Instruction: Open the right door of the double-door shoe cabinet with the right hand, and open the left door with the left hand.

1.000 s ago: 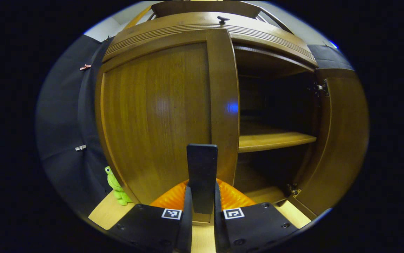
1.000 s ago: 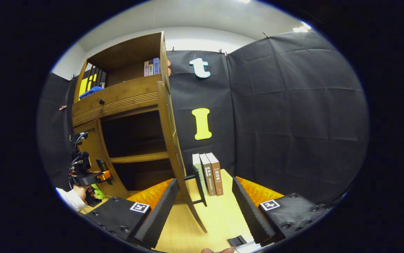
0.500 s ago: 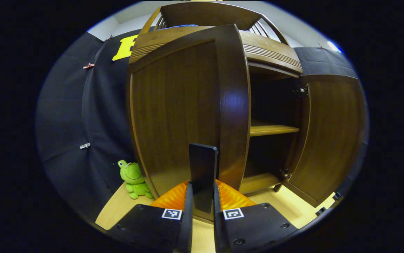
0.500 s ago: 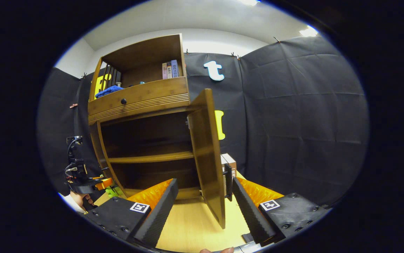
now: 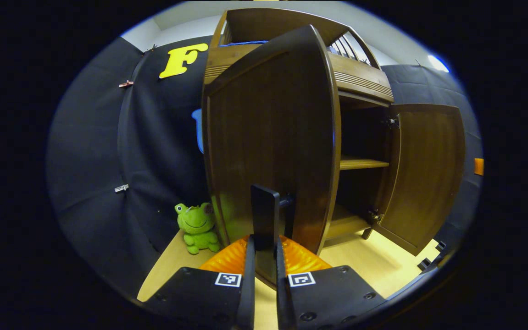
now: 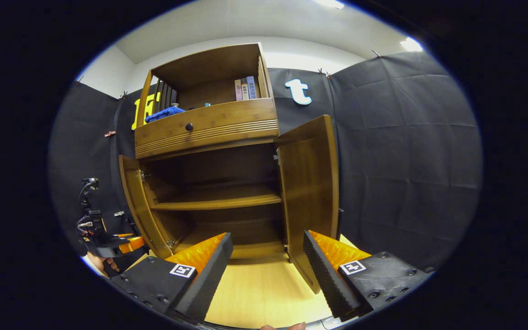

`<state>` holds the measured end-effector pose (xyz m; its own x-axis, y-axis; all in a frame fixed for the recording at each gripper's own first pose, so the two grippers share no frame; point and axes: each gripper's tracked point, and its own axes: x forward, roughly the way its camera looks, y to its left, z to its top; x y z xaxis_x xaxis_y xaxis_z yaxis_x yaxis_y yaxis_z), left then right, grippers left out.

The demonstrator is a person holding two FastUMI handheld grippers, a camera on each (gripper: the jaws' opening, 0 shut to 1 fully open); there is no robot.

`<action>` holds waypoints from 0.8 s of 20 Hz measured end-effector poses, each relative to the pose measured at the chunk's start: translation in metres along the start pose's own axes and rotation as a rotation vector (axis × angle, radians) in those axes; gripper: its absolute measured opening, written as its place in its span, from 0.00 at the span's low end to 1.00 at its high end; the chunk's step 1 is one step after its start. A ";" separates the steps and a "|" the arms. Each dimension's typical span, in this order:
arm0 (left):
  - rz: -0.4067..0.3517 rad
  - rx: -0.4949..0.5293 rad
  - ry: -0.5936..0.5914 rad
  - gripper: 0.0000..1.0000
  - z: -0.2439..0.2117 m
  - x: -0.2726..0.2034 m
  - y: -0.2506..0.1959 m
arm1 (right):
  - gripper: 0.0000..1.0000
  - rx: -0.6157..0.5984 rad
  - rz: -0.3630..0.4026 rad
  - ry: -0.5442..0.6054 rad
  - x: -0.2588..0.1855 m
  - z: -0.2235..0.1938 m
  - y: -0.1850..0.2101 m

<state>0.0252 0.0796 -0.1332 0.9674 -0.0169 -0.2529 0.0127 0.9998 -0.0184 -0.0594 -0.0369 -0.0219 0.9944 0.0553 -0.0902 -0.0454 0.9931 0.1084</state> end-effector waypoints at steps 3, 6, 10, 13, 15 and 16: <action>0.007 -0.001 -0.006 0.20 -0.004 -0.010 0.022 | 1.00 -0.003 0.018 0.010 -0.003 -0.007 0.019; 0.026 -0.015 -0.009 0.17 -0.008 -0.017 0.044 | 0.98 -0.017 0.024 0.013 -0.006 -0.014 0.032; 0.067 -0.016 -0.018 0.13 -0.012 -0.026 0.079 | 0.98 -0.022 0.025 0.007 -0.013 -0.016 0.043; 0.111 -0.018 -0.034 0.11 -0.013 -0.028 0.109 | 0.98 -0.041 0.026 0.010 -0.020 -0.022 0.048; 0.084 -0.069 -0.043 0.05 -0.013 -0.030 0.117 | 1.00 -0.045 0.030 0.019 -0.022 -0.025 0.051; 0.068 -0.078 -0.046 0.07 -0.012 -0.031 0.116 | 1.00 -0.052 0.034 0.026 -0.024 -0.026 0.053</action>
<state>-0.0068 0.1963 -0.1394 0.9759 0.0537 -0.2116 -0.0718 0.9943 -0.0788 -0.0879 0.0168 -0.0395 0.9894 0.0907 -0.1136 -0.0843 0.9946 0.0606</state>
